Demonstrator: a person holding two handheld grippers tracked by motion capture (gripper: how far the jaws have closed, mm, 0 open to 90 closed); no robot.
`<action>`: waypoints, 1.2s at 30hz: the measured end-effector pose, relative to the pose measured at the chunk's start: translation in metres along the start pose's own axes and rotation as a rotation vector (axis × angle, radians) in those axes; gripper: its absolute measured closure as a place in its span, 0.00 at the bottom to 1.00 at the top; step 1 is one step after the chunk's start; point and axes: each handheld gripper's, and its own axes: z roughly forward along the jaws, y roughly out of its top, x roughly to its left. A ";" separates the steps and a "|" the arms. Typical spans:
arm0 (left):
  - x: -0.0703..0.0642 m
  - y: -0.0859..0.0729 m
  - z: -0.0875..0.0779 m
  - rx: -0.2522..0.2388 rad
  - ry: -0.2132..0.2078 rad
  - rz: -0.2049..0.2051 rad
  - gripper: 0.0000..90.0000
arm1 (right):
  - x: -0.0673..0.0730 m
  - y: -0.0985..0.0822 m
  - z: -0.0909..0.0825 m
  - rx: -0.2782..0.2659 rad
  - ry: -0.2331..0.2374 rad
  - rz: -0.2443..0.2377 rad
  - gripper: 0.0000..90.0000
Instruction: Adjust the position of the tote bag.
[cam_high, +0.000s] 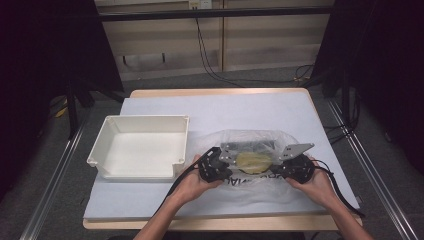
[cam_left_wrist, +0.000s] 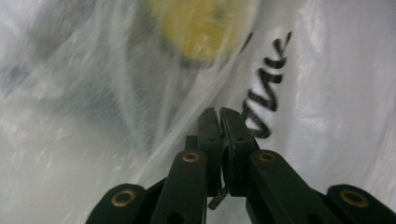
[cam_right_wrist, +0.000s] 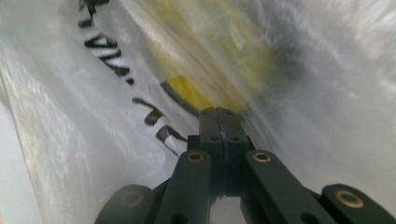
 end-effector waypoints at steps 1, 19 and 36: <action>0.002 -0.002 0.001 0.014 0.003 0.011 0.97 | 0.000 -0.003 0.002 0.003 0.007 0.007 1.00; 0.006 0.011 -0.022 -0.073 0.067 -0.002 0.82 | -0.018 0.000 -0.017 -0.099 -0.091 0.073 0.70; 0.011 0.045 -0.031 -0.098 0.026 0.022 0.89 | -0.047 0.031 -0.013 -0.146 -0.096 0.083 0.97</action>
